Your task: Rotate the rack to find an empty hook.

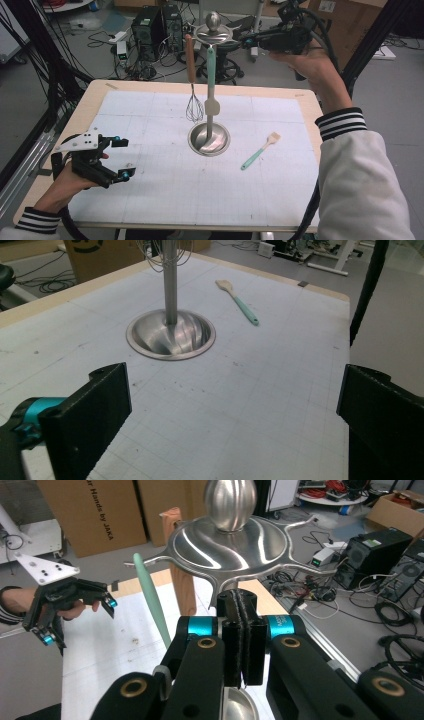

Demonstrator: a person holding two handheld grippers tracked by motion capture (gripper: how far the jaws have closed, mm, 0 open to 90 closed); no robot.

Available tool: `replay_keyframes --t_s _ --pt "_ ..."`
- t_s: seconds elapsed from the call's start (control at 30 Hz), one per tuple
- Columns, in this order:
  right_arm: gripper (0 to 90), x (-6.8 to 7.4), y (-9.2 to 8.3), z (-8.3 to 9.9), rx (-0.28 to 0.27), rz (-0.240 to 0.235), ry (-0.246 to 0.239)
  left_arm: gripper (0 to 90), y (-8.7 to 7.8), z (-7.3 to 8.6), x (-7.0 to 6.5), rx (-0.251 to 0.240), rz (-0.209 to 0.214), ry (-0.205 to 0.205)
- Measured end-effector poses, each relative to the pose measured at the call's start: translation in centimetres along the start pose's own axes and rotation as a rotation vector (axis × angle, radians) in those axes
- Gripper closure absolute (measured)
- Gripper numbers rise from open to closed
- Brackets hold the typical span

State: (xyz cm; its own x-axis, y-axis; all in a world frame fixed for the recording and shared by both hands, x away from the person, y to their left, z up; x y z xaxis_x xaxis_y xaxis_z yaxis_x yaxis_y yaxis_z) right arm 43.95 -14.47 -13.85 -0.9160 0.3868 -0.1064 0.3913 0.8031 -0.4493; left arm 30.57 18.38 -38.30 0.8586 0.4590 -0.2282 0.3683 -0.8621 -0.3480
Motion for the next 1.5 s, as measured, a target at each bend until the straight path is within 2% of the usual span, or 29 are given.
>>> replay_keyframes --t_s 0.17,0.3,0.33,0.7,0.73,0.77,0.93,1.1,1.17,1.2,1.5 --pt "89.2 0.6 0.2 -0.2 -0.001 -0.006 -0.011 1.7 0.1 0.0 -0.1 0.003 -0.004 0.003" --pt "89.2 1.4 0.5 -0.3 0.002 -0.029 -0.004 1.7 0.0 0.1 -0.1 0.006 -0.003 0.011" --pt "89.2 1.4 0.6 -0.4 -0.001 -0.025 -0.017 1.7 0.0 0.1 -0.1 0.007 -0.004 0.012" --pt "89.2 3.0 1.5 -1.1 -0.01 -0.047 -0.035 1.7 -0.1 0.1 -0.4 0.007 0.004 0.017" --pt "89.2 3.3 1.5 -1.1 -0.003 -0.049 -0.021 1.7 -0.1 0.1 -0.4 0.008 0.005 0.015" --pt "89.2 3.3 1.6 -1.2 -0.01 -0.048 -0.035 1.7 -0.1 0.1 -0.5 0.008 0.004 0.016" --pt "89.2 4.0 2.0 -1.6 -0.006 -0.057 -0.03 1.7 -0.2 0.3 -0.7 0.009 0.009 0.016" --pt "89.3 4.5 2.6 -2.0 -0.007 -0.067 -0.044 1.7 -0.4 0.3 -0.8 0.003 0.009 0.018" --pt "89.2 4.7 2.7 -2.1 0.001 -0.071 -0.033 1.7 -0.6 0.3 -0.7 0.004 0.007 0.018" --pt "89.2 4.7 2.9 -2.2 -0.006 -0.072 -0.05 1.6 -0.6 0.3 -0.7 0.003 0.008 0.019" --pt "89.2 4.9 3.8 -2.5 -0.005 -0.084 -0.047 1.7 -0.6 0.3 -0.6 0.003 0.008 0.017"
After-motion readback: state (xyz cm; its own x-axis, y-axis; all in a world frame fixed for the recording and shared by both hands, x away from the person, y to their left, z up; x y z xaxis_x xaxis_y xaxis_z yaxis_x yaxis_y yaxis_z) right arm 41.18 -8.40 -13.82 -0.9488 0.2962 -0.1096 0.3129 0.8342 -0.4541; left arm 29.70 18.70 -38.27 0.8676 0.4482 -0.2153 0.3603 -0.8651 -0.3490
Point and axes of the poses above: each handheld gripper's, and its own axes: y roughly forward along the jaws, z roughly out of its underside, x roughly to its left, the point moved 8 cm from there along y, roughly forward along the jaws, and after that the axes turned 7 degrees about -y, right-handed, at the moved point
